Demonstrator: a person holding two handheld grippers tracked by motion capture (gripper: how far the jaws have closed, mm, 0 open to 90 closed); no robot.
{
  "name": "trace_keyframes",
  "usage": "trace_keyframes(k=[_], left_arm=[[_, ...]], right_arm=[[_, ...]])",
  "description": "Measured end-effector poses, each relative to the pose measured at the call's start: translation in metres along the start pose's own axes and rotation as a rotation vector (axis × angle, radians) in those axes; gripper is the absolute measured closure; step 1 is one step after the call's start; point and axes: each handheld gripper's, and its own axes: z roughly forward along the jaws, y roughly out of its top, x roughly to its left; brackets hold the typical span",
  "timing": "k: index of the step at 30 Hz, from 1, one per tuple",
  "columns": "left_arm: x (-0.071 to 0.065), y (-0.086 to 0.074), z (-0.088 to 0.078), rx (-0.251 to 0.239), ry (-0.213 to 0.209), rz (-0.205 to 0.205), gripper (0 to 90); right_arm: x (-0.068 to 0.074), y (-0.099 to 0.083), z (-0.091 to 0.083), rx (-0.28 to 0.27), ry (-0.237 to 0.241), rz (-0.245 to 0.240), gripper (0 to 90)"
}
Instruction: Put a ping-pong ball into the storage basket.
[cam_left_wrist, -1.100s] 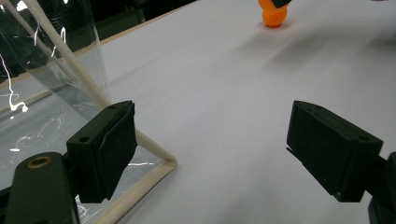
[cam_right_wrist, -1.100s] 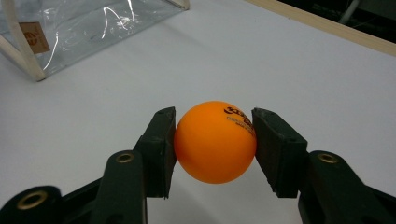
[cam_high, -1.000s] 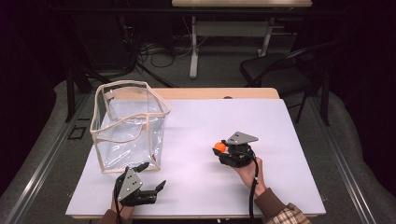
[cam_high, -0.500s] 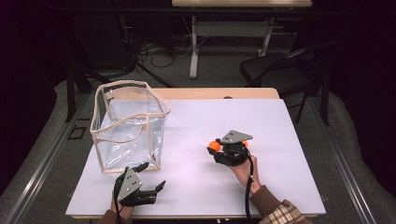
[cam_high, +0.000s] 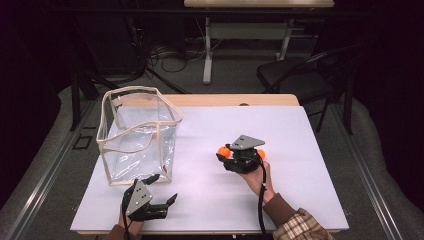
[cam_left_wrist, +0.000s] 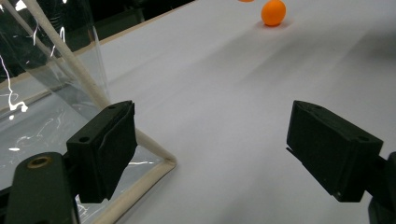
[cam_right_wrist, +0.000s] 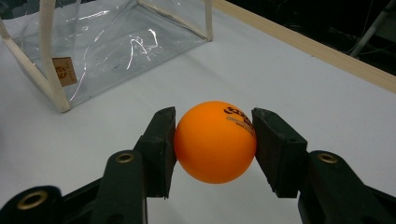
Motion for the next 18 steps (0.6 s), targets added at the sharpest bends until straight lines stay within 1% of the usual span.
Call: trace_keyframes(k=[4, 5, 8, 16, 18], left_arm=[[0.0, 0.0, 0.0, -0.001, 0.0, 0.0, 15.9], [-0.001, 0.0, 0.0, 0.0, 0.0, 0.0, 15.9], [-0.001, 0.0, 0.0, 0.0, -0.001, 0.001, 15.9], [-0.001, 0.0, 0.001, -0.001, -0.003, -0.001, 15.9], [0.0, 0.0, 0.001, -0.001, -0.002, -0.002, 15.9]], right_arm=[[0.001, 0.003, 0.004, -0.004, 0.005, -0.002, 50.9], [0.002, 0.005, 0.006, -0.007, 0.006, -0.009, 50.9], [0.003, 0.007, 0.008, -0.012, 0.009, -0.007, 50.9], [0.006, 0.015, 0.013, -0.021, 0.012, -0.026, 50.9], [0.007, 0.017, 0.015, -0.026, 0.016, -0.024, 50.9]])
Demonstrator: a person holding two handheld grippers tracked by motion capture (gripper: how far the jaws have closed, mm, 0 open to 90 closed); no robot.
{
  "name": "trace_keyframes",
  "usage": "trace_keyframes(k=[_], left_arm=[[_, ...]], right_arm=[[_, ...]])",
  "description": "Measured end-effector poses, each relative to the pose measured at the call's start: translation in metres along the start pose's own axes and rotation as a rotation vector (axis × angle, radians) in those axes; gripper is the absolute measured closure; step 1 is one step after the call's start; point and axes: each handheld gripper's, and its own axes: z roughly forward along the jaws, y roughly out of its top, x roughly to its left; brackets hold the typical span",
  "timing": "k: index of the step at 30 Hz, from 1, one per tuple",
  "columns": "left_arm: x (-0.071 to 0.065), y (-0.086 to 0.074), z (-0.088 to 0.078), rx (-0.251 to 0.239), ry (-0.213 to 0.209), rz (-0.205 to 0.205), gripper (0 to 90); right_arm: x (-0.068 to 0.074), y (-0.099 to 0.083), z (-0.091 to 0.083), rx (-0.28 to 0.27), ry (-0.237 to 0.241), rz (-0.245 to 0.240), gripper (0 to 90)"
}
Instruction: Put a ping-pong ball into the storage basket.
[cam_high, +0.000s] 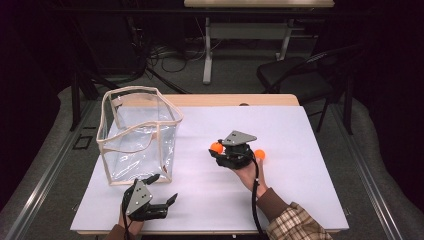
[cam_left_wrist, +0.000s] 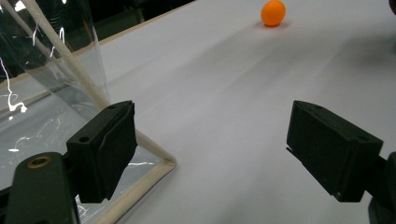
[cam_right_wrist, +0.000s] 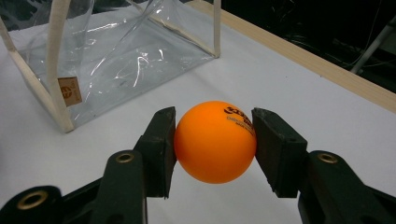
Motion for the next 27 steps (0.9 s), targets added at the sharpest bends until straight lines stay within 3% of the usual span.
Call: trace_keyframes(k=[27], left_arm=[[0.0, 0.0, 0.0, 0.0, -0.003, 0.001, 15.9]], right_arm=[[0.001, 0.025, 0.009, -0.043, 0.005, -0.025, 50.9]])
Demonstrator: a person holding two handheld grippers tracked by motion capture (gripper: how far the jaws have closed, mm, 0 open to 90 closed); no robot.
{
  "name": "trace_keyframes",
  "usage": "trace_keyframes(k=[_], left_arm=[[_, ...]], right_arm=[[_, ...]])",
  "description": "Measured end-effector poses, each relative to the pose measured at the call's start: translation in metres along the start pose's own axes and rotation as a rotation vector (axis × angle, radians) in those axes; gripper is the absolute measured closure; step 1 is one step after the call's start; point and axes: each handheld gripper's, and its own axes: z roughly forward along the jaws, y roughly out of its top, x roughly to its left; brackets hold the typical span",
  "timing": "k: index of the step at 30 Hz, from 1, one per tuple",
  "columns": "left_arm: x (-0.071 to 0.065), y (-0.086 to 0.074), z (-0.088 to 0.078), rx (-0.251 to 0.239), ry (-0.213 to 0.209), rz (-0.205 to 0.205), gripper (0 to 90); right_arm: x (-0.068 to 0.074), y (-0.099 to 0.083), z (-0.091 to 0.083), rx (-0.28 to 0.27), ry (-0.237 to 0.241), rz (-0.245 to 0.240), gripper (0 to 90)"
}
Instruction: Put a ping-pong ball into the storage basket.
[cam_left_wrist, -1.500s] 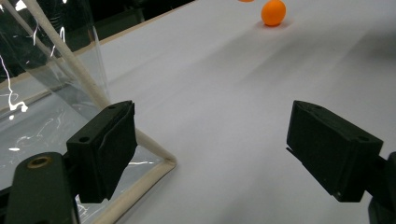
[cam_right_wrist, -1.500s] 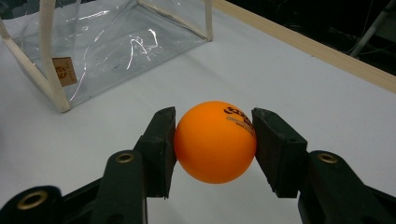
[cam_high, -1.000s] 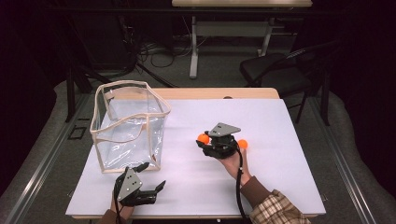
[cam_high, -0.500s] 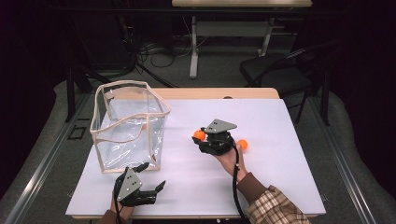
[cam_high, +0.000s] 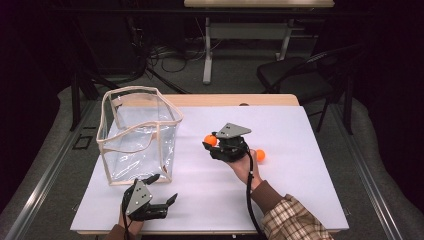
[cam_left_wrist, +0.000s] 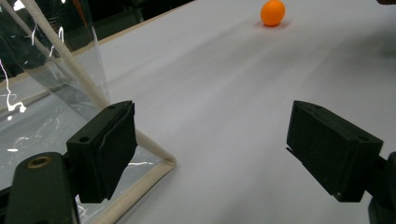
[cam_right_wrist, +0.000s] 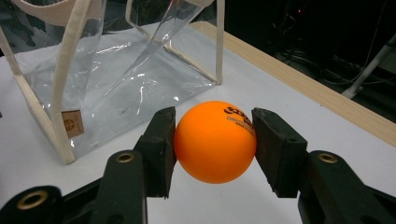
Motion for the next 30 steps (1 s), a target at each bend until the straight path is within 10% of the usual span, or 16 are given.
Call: trace_keyframes(k=[30], left_arm=[[0.0, 0.0, 0.0, 0.0, 0.0, 0.001, 15.9]], right_arm=[[-0.002, 0.025, 0.005, -0.038, -0.003, -0.016, 50.9]])
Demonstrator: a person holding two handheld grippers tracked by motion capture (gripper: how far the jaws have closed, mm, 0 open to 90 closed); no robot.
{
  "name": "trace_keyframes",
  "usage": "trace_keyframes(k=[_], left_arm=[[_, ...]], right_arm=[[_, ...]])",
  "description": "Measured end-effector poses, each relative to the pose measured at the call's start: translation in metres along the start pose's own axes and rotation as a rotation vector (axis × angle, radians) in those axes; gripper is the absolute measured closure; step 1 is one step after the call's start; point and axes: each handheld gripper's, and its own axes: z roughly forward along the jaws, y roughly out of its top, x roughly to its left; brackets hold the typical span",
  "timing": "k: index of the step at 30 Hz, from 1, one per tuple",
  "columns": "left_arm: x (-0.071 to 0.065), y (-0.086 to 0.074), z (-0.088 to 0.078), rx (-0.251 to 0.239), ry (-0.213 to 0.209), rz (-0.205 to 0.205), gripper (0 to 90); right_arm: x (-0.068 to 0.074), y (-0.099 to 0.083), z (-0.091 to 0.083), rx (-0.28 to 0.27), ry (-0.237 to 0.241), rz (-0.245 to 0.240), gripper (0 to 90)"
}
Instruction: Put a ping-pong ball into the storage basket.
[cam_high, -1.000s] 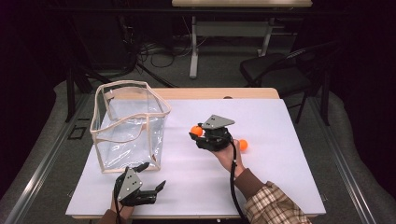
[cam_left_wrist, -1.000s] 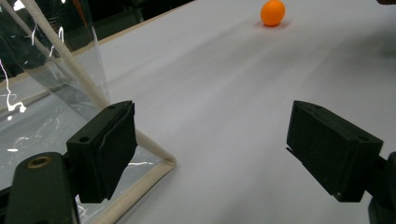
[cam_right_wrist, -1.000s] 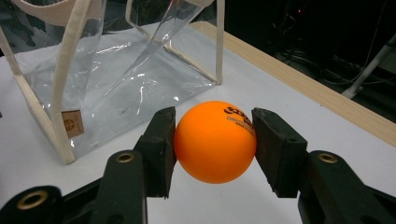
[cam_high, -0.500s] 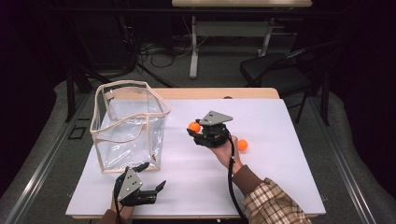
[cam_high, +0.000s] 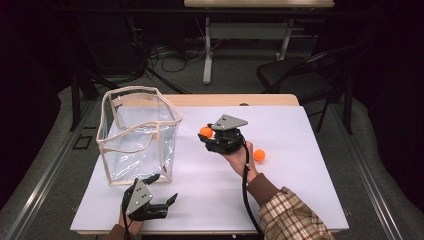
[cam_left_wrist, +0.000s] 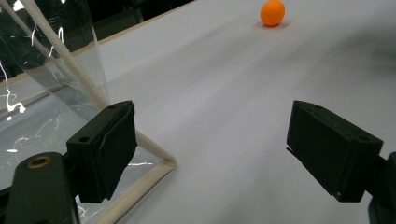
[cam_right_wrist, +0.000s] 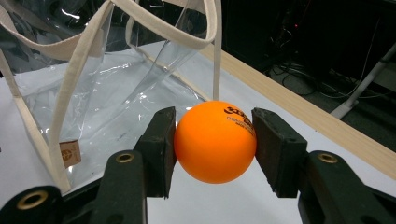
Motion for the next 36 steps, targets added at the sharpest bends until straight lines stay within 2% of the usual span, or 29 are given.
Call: trace_keyframes(k=[36], left_arm=[[0.0, 0.0, 0.0, 0.0, -0.001, 0.0, 15.9]], right_arm=[[-0.003, 0.028, 0.006, -0.033, 0.004, -0.005, 50.9]])
